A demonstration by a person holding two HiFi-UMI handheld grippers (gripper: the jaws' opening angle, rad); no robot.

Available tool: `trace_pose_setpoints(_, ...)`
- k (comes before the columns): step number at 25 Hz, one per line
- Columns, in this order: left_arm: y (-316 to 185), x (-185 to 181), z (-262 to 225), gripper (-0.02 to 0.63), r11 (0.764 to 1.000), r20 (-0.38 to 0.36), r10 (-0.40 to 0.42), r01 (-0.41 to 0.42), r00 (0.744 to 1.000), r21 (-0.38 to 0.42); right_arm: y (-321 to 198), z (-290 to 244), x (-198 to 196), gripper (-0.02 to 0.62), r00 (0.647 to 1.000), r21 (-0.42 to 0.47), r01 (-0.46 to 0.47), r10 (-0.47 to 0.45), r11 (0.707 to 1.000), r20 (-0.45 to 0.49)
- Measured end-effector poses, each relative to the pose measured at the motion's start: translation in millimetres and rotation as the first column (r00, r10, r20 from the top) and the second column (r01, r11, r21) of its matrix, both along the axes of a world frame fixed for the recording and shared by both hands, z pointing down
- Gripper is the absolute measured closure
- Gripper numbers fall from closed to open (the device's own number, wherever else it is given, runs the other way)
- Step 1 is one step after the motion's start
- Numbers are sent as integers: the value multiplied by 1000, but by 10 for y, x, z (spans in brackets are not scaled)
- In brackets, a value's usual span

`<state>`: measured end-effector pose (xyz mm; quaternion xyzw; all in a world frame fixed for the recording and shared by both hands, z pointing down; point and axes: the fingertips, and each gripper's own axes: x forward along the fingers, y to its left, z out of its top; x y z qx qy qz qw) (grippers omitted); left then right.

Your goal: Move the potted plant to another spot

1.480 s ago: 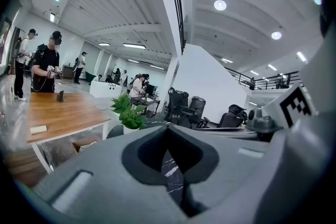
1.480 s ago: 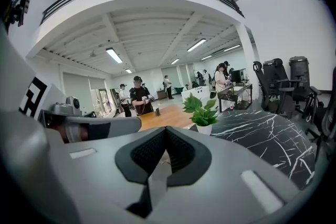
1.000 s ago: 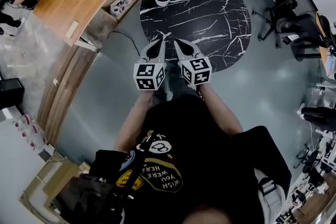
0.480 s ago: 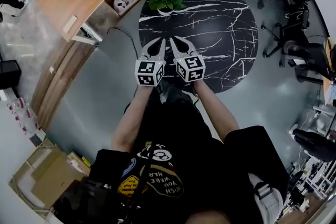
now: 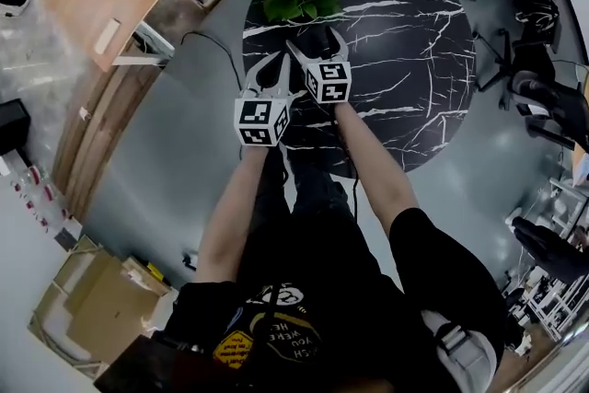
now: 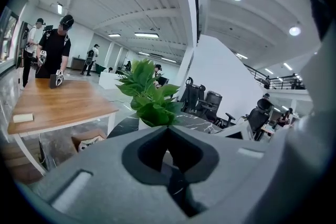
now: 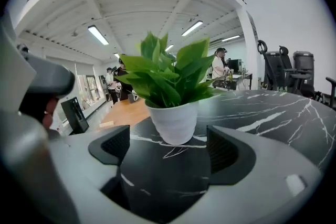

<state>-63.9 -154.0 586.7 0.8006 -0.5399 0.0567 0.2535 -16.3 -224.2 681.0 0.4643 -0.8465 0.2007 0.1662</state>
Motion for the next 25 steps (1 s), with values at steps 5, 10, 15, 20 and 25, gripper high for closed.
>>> trace_pose_setpoints(5,-26,-147,61,603,1000,-30,-7,6,1000,-10,-393,216,-182,33,997,58,32,-28,998,-69)
trace_pose_setpoints(10,-43,-228,40,603,1000,-82,-4,2,997,-28,-689,258,-307,25,995,92,12,-3,996,-104)
trace_pose_setpoints(15,-96,-279,90,603,999,-103,-1,-2,995,-38,-767,284,-305,74,992,125,-40,54,991,-116)
trace_pose_setpoints(20,-141,-283,83,603,999,-92,11,-14,996,-35,-942,290,-216,74,991,130,-60,75,990,-111)
trace_pose_setpoints(25,-201,-183,94,603,998,-89,32,-36,996,-43,-1356,264,70,75,986,136,-113,128,984,-105)
